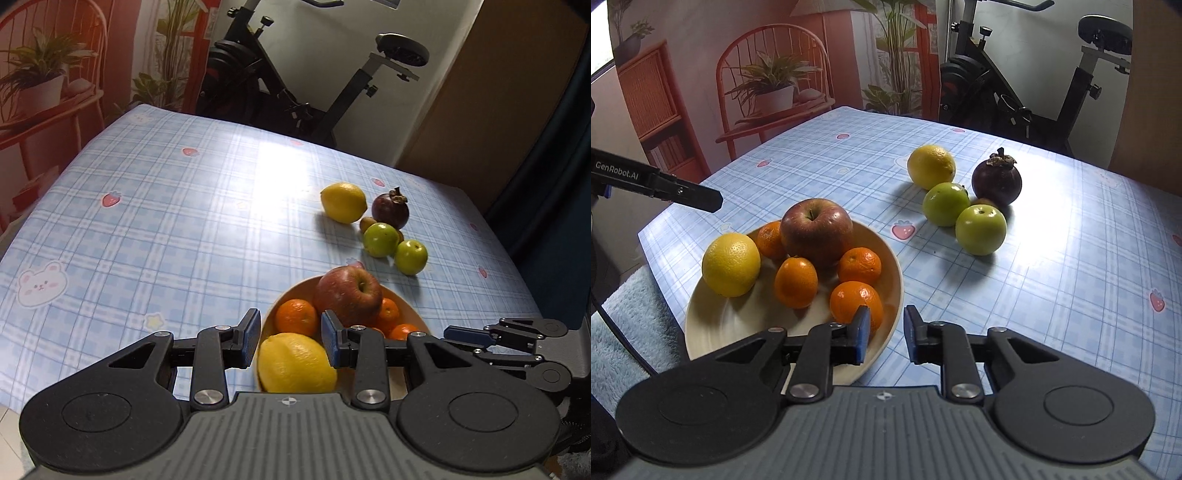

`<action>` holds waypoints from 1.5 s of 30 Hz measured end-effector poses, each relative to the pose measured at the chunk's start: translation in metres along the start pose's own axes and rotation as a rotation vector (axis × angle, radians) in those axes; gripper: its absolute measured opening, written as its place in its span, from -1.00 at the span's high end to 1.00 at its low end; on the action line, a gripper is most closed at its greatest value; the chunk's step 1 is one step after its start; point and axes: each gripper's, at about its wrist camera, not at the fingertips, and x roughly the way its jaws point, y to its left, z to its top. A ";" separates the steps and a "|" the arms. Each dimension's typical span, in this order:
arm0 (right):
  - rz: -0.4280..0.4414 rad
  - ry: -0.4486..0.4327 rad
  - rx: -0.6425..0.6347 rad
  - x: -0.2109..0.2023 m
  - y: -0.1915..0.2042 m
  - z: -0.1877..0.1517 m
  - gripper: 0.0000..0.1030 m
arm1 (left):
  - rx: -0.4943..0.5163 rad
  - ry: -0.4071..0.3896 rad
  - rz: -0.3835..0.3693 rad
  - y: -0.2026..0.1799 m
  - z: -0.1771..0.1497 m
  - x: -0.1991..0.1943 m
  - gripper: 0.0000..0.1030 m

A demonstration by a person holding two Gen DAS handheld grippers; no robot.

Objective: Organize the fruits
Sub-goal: 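Move both open tools toward the green apples, then grasp a green apple with the left tool while the right tool grasps another green apple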

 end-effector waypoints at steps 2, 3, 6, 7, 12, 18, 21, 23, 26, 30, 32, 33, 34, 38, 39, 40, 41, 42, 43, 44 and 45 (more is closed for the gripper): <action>-0.002 0.000 0.005 0.000 0.001 -0.002 0.57 | -0.020 0.011 0.007 0.007 -0.001 0.003 0.27; 0.001 -0.002 0.012 0.000 0.000 -0.002 0.57 | -0.029 0.013 0.008 0.009 -0.001 0.004 0.27; -0.009 -0.020 0.021 -0.001 -0.003 0.002 0.57 | -0.046 -0.003 0.006 0.015 0.005 0.003 0.27; -0.017 -0.028 0.023 -0.001 -0.005 0.004 0.57 | -0.044 -0.014 0.006 0.014 0.008 0.003 0.27; -0.077 -0.087 0.022 -0.001 -0.022 0.021 0.57 | -0.017 -0.065 0.008 0.001 0.027 0.007 0.27; -0.133 -0.109 -0.002 0.016 -0.046 0.035 0.48 | 0.060 -0.094 -0.012 -0.037 0.054 0.036 0.27; -0.146 -0.102 -0.033 0.029 -0.052 0.038 0.11 | 0.076 -0.089 -0.035 -0.052 0.068 0.056 0.27; -0.146 -0.098 -0.047 0.040 -0.056 0.040 0.04 | 0.090 -0.076 -0.047 -0.061 0.076 0.072 0.26; -0.135 -0.090 -0.042 0.054 -0.062 0.042 0.03 | 0.105 -0.041 -0.071 -0.073 0.087 0.096 0.26; -0.111 -0.092 -0.024 0.064 -0.070 0.043 0.02 | 0.121 0.004 -0.094 -0.083 0.092 0.122 0.23; -0.094 -0.091 -0.019 0.068 -0.073 0.043 0.00 | 0.132 0.020 -0.093 -0.088 0.096 0.135 0.13; -0.087 -0.089 -0.017 0.069 -0.074 0.044 0.00 | 0.132 0.031 -0.097 -0.090 0.096 0.140 0.07; -0.081 -0.088 -0.015 0.070 -0.075 0.044 0.00 | 0.125 0.047 -0.101 -0.091 0.097 0.147 -0.02; -0.065 -0.094 -0.012 0.072 -0.076 0.045 -0.01 | 0.118 0.076 -0.113 -0.097 0.100 0.164 -0.02; -0.061 -0.093 -0.011 0.072 -0.077 0.045 0.00 | 0.115 0.081 -0.116 -0.099 0.099 0.167 -0.02; -0.056 -0.092 -0.009 0.072 -0.077 0.045 -0.01 | 0.114 0.087 -0.119 -0.100 0.099 0.169 -0.02; -0.053 -0.091 -0.006 0.073 -0.078 0.045 0.00 | 0.113 0.094 -0.120 -0.102 0.099 0.172 -0.02; -0.049 -0.091 -0.003 0.073 -0.079 0.045 0.00 | 0.113 0.099 -0.120 -0.103 0.099 0.175 -0.02; -0.046 -0.092 -0.001 0.073 -0.080 0.045 0.00 | 0.113 0.104 -0.120 -0.104 0.099 0.177 -0.02; -0.043 -0.093 0.000 0.073 -0.080 0.045 -0.01 | 0.112 0.111 -0.121 -0.105 0.098 0.180 -0.02; -0.040 -0.092 0.002 0.074 -0.081 0.046 -0.01 | 0.108 0.117 -0.122 -0.105 0.098 0.182 -0.02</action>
